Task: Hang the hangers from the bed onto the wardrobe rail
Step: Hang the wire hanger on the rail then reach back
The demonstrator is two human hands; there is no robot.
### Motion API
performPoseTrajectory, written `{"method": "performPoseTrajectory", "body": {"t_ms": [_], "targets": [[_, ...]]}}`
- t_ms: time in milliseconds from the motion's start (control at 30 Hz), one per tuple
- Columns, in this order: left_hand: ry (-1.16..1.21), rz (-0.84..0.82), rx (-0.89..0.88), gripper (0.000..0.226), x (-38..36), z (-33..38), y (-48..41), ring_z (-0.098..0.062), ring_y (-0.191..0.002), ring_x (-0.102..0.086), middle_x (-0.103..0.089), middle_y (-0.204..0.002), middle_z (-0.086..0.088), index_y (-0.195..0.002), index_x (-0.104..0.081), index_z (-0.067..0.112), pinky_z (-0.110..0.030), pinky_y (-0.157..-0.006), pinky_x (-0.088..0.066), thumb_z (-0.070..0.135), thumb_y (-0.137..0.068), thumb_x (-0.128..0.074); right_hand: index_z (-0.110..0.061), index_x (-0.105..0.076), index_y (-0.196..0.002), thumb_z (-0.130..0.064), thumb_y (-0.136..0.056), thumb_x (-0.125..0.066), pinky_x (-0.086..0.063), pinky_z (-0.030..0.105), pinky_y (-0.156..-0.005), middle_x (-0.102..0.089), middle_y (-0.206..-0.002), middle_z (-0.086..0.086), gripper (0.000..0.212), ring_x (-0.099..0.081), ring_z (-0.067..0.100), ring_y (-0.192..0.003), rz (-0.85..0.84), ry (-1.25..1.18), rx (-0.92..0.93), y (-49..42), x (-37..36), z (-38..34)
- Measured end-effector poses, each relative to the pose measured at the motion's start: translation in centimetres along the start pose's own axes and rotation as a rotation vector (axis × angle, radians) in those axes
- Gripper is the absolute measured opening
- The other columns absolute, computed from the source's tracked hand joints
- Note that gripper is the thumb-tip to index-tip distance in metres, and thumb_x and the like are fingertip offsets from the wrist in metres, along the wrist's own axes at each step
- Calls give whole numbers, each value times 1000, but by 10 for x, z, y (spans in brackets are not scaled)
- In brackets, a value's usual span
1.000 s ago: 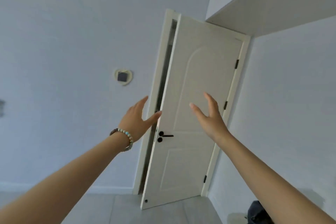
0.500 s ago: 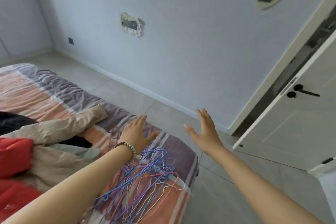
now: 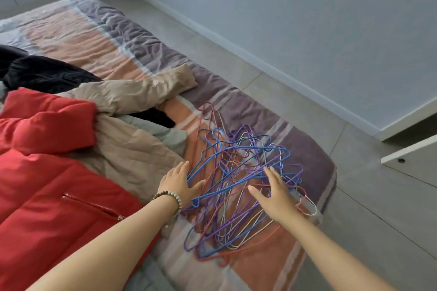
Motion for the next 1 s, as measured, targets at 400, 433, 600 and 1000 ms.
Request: {"method": "performPoseTrajectory", "body": {"t_ms": [400, 433, 600, 1000], "targets": [[72, -181, 65, 67, -93, -38, -56, -26, -135, -32, -27, -151, -5, -146, -21, 17, -39, -110, -31, 51, -91, -41, -27, -20, -149, -48, -91, -51, -15, 38, -118, -6, -158, -10, 69, -6, 13, -146, -184, -87, -48, -63, -113, 33], [68, -166, 64, 63, -95, -39, -58, -27, -134, -34, -29, -149, -6, -145, -24, 18, -39, -108, -33, 47, -92, -42, -28, -22, -149, -48, -92, -50, -17, 40, -118, -5, -158, -11, 67, -6, 14, -146, -200, -78, -51, -66, -119, 35], [24, -94, 81, 40, -93, -45, -65, -27, -122, -42, -42, -134, -8, -129, -43, 16, -35, -98, -38, 29, -92, -49, -21, -41, -139, -47, -93, -47, -32, 32, -108, -25, -148, -8, 53, -28, 15, -136, -207, 74, 0, -68, -135, 33], [624, 209, -35, 15, -52, -9, -31, -23, -75, -58, -62, -87, -5, -88, -53, 15, -26, -66, -41, 28, -94, -48, -17, -60, -110, -34, -94, -52, -37, 22, -74, -50, -115, -9, 26, -51, 6, -88, 145, -19, 122, -44, -79, 15]]}}
Point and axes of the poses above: each hand's wrist, its own y-axis away from the middle knuckle, its own x-axis out of the back of the hand, z = x × y, the point moved 7 cm from there along -y, towards the middle knuckle
